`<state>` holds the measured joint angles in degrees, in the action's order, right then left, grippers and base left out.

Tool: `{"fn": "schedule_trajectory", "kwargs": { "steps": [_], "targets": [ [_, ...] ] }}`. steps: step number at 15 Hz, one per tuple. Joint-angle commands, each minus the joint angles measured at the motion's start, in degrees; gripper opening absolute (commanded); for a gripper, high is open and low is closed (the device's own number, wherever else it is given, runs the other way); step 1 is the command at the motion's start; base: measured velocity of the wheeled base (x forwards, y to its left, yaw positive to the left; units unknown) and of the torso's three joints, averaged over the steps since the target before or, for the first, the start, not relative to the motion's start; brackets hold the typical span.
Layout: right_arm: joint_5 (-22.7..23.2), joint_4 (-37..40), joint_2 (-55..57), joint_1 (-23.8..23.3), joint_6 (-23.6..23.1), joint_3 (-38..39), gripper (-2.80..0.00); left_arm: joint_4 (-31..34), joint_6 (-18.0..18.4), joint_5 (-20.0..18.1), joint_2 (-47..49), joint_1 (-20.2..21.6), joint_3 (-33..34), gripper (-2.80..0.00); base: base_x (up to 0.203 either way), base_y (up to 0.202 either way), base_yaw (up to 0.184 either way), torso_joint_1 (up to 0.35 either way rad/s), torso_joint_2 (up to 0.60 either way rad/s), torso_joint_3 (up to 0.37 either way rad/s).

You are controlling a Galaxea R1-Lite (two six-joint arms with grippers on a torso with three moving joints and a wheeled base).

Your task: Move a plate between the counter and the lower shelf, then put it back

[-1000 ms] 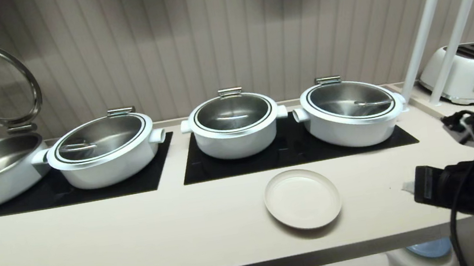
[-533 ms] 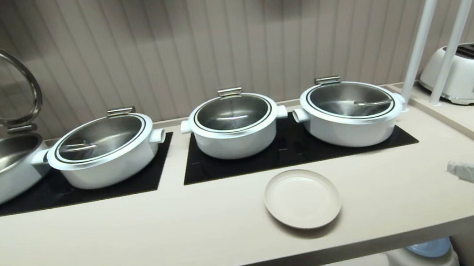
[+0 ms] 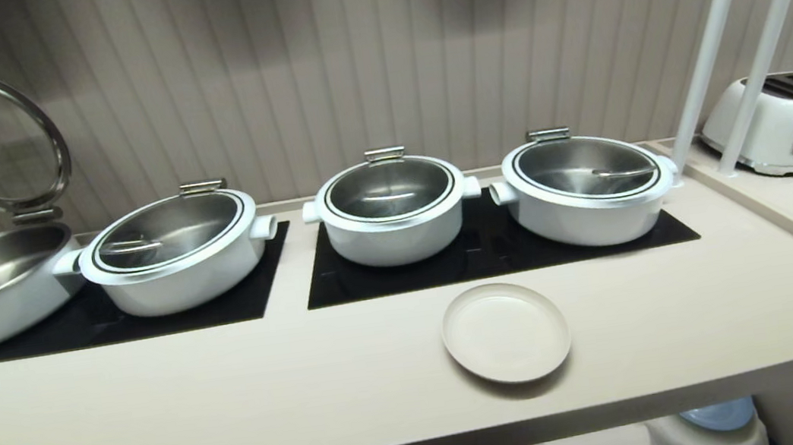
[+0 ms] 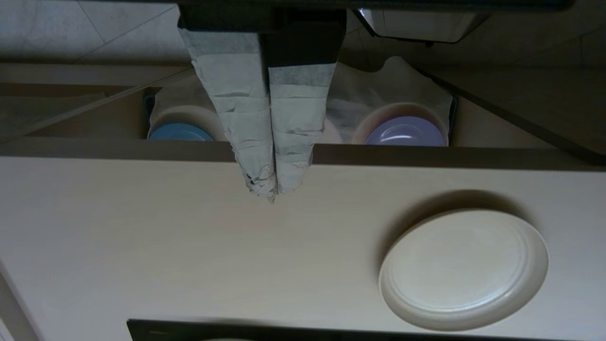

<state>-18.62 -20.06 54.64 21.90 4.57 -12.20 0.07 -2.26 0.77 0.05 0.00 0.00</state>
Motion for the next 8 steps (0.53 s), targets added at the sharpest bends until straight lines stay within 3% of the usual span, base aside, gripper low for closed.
{"fn": "schedule_trajectory", "kwargs": {
  "steps": [1, 3, 6, 8],
  "targets": [
    [0.16, -1.25, -4.25, -0.23, 0.11, 6.76, -2.8, 0.01, -0.03, 0.02, 0.04, 0.0, 0.0, -2.8, 0.0, 0.0, 0.0, 0.0, 0.0, 0.0],
    [0.28, -3.04, -8.71, 0.17, 0.7, 10.58, -2.8, 0.01, -0.03, 0.02, 0.04, 0.0, 0.0, -2.8, 0.0, 0.0, 0.0, 0.0, 0.0, 0.0],
    [0.61, 5.22, -21.38, -0.49, 1.59, 11.71, -2.8, 0.01, -0.03, 0.02, 0.04, 0.0, 0.0, -2.8, 0.0, 0.0, 0.0, 0.0, 0.0, 0.0],
    [3.7, 8.6, -28.53, -2.69, 2.47, 11.98, -2.8, 0.01, -0.03, 0.02, 0.04, 0.0, 0.0, -2.8, 0.0, 0.0, 0.0, 0.0, 0.0, 0.0]
  ]
}}
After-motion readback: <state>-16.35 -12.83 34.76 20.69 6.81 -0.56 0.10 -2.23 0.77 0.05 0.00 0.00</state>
